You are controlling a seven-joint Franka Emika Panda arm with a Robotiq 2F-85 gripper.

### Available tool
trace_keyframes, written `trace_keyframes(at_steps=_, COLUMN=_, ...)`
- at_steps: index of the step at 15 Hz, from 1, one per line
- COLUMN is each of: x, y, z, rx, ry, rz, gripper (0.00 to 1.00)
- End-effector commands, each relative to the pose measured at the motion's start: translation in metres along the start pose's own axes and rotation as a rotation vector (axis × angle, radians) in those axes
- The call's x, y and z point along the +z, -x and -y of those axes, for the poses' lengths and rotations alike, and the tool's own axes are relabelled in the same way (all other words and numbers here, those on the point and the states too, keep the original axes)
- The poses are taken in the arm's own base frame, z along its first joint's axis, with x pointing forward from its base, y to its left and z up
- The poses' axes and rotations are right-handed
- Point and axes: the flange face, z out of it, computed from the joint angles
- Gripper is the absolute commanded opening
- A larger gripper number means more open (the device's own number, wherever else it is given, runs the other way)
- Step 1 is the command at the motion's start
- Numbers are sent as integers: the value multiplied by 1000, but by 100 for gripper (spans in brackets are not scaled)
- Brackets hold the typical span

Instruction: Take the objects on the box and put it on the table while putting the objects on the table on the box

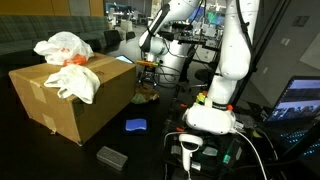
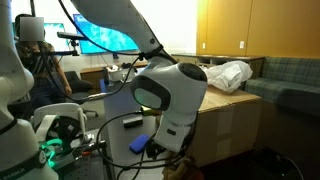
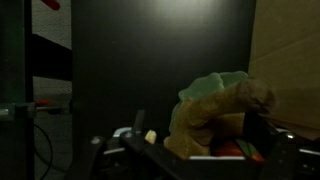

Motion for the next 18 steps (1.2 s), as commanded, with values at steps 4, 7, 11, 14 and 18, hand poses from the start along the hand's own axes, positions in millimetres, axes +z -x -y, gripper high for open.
trace_keyframes(at_steps=4, x=7, y=59, z=-33, rx=-87, ry=45, rz=8, gripper=100)
trace_keyframes(at_steps=7, x=13, y=88, z=-35, rx=-148, ry=58, rz=10, gripper=100)
trace_keyframes(at_steps=11, x=20, y=130, z=-24, rx=-249, ry=71, rz=0, gripper=100)
trace_keyframes(at_steps=14, x=26, y=161, z=-18, rx=-314, ry=73, rz=-7, gripper=100)
trace_keyframes(at_steps=18, x=42, y=198, z=-14, rx=-359, ry=82, rz=-17, gripper=100)
